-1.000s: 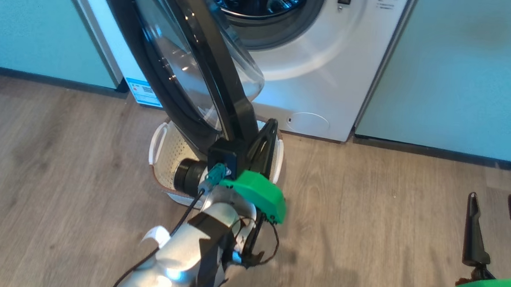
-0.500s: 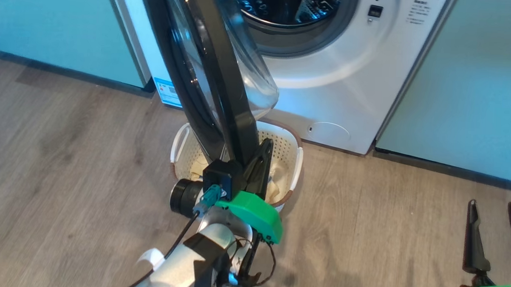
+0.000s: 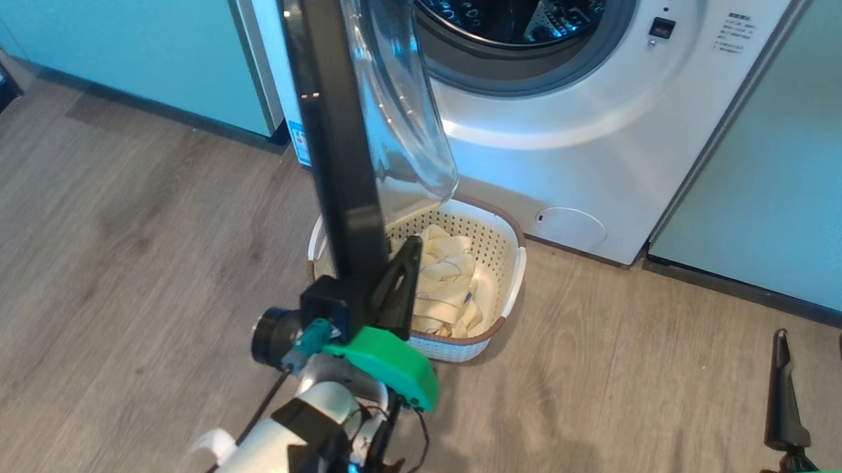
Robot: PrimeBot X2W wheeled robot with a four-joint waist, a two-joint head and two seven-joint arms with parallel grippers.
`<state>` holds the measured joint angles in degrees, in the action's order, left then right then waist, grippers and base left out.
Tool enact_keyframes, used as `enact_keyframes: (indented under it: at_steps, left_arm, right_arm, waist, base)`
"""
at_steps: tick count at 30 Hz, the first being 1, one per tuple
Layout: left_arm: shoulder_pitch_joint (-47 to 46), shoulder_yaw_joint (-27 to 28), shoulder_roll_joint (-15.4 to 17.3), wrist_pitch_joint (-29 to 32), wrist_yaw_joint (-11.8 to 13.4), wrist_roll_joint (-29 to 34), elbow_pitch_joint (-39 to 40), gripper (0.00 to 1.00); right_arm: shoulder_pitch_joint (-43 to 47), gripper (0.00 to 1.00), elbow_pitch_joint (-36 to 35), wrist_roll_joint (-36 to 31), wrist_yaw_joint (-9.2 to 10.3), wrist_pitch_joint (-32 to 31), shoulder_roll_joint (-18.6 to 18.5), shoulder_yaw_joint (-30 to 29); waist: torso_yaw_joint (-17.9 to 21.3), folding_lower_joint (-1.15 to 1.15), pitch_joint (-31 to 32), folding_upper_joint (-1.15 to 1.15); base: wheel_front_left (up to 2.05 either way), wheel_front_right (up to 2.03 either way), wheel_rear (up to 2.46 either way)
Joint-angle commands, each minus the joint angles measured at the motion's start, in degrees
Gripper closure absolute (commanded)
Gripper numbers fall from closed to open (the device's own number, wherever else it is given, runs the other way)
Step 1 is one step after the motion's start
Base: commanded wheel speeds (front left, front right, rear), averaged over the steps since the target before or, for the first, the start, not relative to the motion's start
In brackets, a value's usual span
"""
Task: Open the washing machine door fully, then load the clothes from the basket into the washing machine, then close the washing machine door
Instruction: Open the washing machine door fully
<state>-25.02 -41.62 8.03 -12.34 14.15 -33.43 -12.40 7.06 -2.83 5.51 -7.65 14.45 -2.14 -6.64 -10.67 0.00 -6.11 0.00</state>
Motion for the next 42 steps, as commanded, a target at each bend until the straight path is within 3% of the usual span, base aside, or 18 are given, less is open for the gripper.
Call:
enact_keyframes:
  at_steps: [1, 23, 37, 42]
  left_arm:
    - [-1.19, 3.45, 1.98, -0.39, 4.86, -0.17, 1.9, 1.0]
    - [5.26, 14.27, 10.84, -1.4, 13.8, -1.31, 9.18, 1.0]
    - [7.45, 22.25, 14.37, -2.03, 17.14, -3.2, 8.58, 1.0]
    - [7.58, 25.61, 15.71, -2.22, 17.01, -4.44, 6.69, 1.0]
  right_arm:
    - [-0.64, 0.0, -2.17, -0.45, 0.16, 0.55, -0.74, 0.94]
    - [-1.64, 0.0, -2.14, -0.66, 0.16, 0.55, -0.74, 0.36]
    - [-2.31, 0.0, -2.0, -0.32, 0.16, 0.55, -0.74, 0.15]
    - [-2.28, 0.0, -1.85, -0.22, 0.16, 0.55, -0.74, 0.09]
  waist:
    - [-0.24, 0.0, -0.17, 0.0]
    - [-2.3, 0.0, -1.61, 0.0]
    - [-2.88, 0.0, -2.4, 0.0]
    - [-3.04, 0.0, -2.45, 0.0]
  base:
    - [0.0, 0.0, 0.0]
    - [0.0, 0.0, 0.0]
    - [0.0, 0.0, 0.0]
    - [0.0, 0.0, 0.0]
